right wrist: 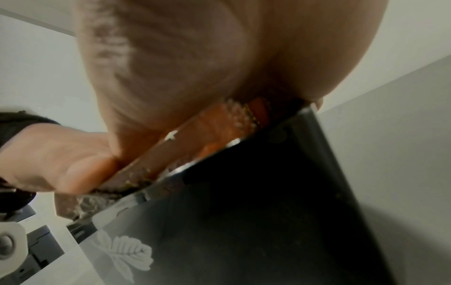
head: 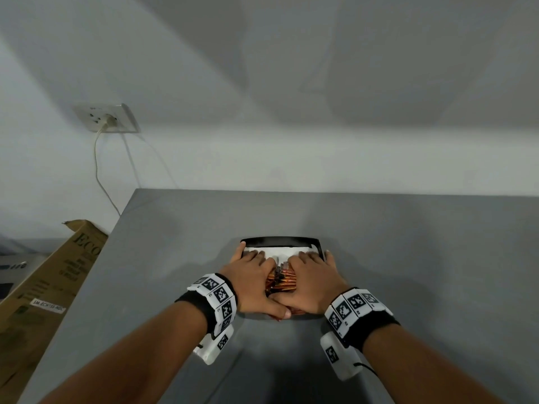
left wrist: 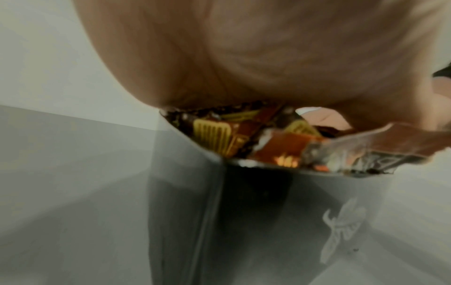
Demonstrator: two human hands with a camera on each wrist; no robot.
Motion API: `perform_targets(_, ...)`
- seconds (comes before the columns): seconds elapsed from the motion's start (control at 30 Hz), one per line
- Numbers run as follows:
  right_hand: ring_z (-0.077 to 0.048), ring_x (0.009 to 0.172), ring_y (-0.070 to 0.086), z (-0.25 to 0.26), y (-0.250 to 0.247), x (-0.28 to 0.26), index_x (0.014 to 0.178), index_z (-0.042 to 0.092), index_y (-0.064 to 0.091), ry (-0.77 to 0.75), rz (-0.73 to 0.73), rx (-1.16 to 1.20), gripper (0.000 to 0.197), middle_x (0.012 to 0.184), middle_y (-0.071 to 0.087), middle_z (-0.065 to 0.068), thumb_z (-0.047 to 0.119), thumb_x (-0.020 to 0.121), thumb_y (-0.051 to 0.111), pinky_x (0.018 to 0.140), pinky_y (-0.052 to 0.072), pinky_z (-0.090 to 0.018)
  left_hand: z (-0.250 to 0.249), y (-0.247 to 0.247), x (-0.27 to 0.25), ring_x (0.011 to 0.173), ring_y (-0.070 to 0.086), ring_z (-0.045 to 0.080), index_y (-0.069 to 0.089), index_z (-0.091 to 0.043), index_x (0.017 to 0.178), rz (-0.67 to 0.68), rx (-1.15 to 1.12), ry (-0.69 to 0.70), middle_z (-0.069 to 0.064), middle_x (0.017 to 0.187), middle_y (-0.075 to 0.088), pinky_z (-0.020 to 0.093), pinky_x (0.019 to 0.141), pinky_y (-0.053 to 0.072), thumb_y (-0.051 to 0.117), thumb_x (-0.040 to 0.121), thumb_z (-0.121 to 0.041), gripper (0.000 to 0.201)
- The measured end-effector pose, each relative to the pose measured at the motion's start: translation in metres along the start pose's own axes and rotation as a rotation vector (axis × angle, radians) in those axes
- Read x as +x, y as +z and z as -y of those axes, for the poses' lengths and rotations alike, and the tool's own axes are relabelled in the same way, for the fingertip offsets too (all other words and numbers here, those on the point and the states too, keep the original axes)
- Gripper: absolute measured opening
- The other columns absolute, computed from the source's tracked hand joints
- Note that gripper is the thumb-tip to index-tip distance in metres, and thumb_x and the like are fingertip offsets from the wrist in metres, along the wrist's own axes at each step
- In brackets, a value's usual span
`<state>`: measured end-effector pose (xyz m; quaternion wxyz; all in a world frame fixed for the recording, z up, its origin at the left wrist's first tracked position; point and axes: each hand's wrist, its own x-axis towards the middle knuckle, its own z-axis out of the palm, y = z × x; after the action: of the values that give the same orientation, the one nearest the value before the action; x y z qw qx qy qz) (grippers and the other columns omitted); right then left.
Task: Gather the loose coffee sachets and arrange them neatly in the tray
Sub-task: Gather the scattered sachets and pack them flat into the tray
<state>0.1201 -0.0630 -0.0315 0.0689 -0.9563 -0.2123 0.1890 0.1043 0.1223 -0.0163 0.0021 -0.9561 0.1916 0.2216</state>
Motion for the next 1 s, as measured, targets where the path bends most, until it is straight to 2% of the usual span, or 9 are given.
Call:
perform_targets(0.2,-0.025,0.143,0.037,-0.002,-0.003,0.002,0.138,0.025,0.046,-0.023,0.019,0.036,0.103,0.147,0.049,0.002,0.095,0.062,0.038,0.122,0.009,-0.06,0.001,-0.004,-0.003,0.151,0.019,0.022,0.026,-0.02,0.152,-0.008,-0.057,0.015,0.008,0.161,0.03,0.053,0.122,-0.011,0.045,0.058,-0.097,0.123)
perform_targets(0.3,-0.017,0.146,0.033,-0.009,-0.012,-0.004,0.148,0.028,0.039,-0.055,0.011,0.109,0.105,0.154,0.044,0.006,0.092,0.065,0.043,0.124,0.002,-0.058,0.007,-0.008,-0.009,0.146,0.029,0.014,0.03,-0.022,0.15,-0.077,-0.146,0.048,-0.002,0.156,0.038,0.049,0.123,-0.011,0.049,0.058,-0.095,0.119)
perform_targets(0.47,-0.01,0.128,0.052,-0.018,-0.022,-0.009,0.134,0.043,0.047,-0.141,0.123,0.162,0.075,0.132,0.059,0.016,0.083,0.071,0.058,0.123,-0.002,-0.057,0.011,-0.009,-0.024,0.137,0.041,0.008,0.032,-0.027,0.149,-0.045,-0.203,0.074,-0.01,0.147,0.047,0.046,0.123,-0.01,0.059,0.059,-0.09,0.113)
perform_targets(0.6,-0.013,0.134,0.049,-0.02,-0.027,-0.006,0.144,0.037,0.043,-0.137,0.075,0.171,0.073,0.143,0.055,0.01,0.073,0.082,0.056,0.124,0.01,-0.051,0.013,-0.005,-0.027,0.134,0.044,0.008,0.034,-0.029,0.147,-0.096,-0.254,0.07,-0.012,0.144,0.049,0.04,0.12,-0.012,0.062,0.065,-0.084,0.103)
perform_targets(0.67,-0.017,0.135,0.048,-0.023,-0.03,-0.003,0.148,0.033,0.042,-0.11,0.055,0.194,0.073,0.147,0.054,0.006,0.07,0.086,0.053,0.123,0.018,-0.046,0.014,-0.004,-0.027,0.136,0.042,0.009,0.032,-0.029,0.148,-0.102,-0.273,0.063,-0.011,0.147,0.047,0.042,0.121,-0.011,0.059,0.067,-0.086,0.102)
perform_targets(0.77,-0.02,0.124,0.056,-0.029,-0.032,0.004,0.135,0.038,0.052,-0.075,0.113,0.226,0.064,0.131,0.064,0.005,0.071,0.082,0.046,0.116,0.033,-0.045,0.014,-0.001,-0.027,0.138,0.041,0.011,0.03,-0.03,0.15,-0.104,-0.273,0.056,-0.009,0.149,0.046,0.048,0.123,-0.008,0.05,0.07,-0.088,0.101)
perform_targets(0.83,-0.018,0.115,0.058,-0.03,-0.035,0.007,0.127,0.037,0.059,-0.07,0.16,0.217,0.052,0.121,0.067,0.007,0.066,0.084,0.051,0.111,0.041,-0.044,0.015,0.002,-0.026,0.135,0.044,0.012,0.031,-0.031,0.15,-0.105,-0.258,0.05,-0.01,0.144,0.048,0.05,0.123,-0.007,0.048,0.072,-0.088,0.098)
perform_targets(0.9,-0.014,0.11,0.061,-0.029,-0.037,0.009,0.122,0.034,0.064,-0.081,0.147,0.195,0.04,0.117,0.068,0.009,0.056,0.089,0.058,0.11,0.041,-0.041,0.015,0.005,-0.026,0.132,0.046,0.013,0.032,-0.031,0.149,-0.105,-0.238,0.044,-0.009,0.138,0.048,0.05,0.123,-0.005,0.046,0.074,-0.087,0.094)
perform_targets(1.0,-0.012,0.104,0.063,-0.027,-0.039,0.012,0.119,0.032,0.066,-0.11,0.111,0.152,0.034,0.113,0.07,0.01,0.051,0.092,0.057,0.107,0.042,-0.039,0.017,0.007,-0.025,0.129,0.048,0.015,0.034,-0.031,0.147,-0.101,-0.216,0.031,-0.008,0.135,0.048,0.052,0.123,-0.003,0.043,0.077,-0.085,0.09)
